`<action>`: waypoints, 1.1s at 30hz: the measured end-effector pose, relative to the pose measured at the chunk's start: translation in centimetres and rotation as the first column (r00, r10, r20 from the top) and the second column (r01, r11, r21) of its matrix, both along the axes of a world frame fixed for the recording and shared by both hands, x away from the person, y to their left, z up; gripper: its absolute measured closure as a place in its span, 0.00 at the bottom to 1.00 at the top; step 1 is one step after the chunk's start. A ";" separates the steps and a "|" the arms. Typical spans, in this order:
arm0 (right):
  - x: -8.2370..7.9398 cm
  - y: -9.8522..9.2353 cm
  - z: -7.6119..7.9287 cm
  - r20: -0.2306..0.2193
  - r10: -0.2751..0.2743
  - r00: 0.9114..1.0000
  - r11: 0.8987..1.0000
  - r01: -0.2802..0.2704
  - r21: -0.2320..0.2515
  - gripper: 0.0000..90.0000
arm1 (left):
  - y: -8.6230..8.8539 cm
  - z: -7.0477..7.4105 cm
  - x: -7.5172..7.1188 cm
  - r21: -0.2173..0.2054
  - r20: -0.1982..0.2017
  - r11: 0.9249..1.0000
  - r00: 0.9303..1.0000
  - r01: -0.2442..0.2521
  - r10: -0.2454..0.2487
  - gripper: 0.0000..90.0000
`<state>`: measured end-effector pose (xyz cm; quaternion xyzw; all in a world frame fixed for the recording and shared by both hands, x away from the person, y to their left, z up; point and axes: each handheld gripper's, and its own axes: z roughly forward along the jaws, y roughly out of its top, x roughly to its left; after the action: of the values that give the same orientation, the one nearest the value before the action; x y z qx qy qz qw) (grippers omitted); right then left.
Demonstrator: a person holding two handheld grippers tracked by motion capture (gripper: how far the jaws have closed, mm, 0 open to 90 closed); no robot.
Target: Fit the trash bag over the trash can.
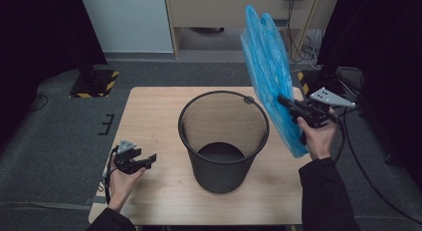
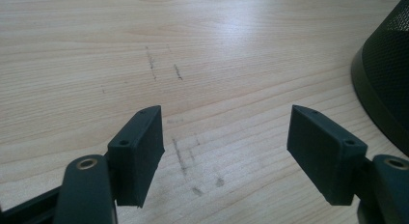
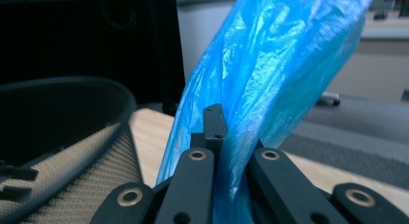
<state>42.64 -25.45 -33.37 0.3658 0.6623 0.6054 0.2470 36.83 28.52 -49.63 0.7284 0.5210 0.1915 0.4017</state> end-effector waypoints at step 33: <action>-0.9 12.5 10.5 0.163 0.242 0.956 0.969 -0.247 0.008 0.99 | -0.1 -0.1 0.1 0.006 -0.002 1.000 1.000 0.005 -0.005 0.31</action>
<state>41.71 -12.91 -22.85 0.2346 0.6717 0.6681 0.2177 36.93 28.37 -49.77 0.7310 0.5190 0.1912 0.3995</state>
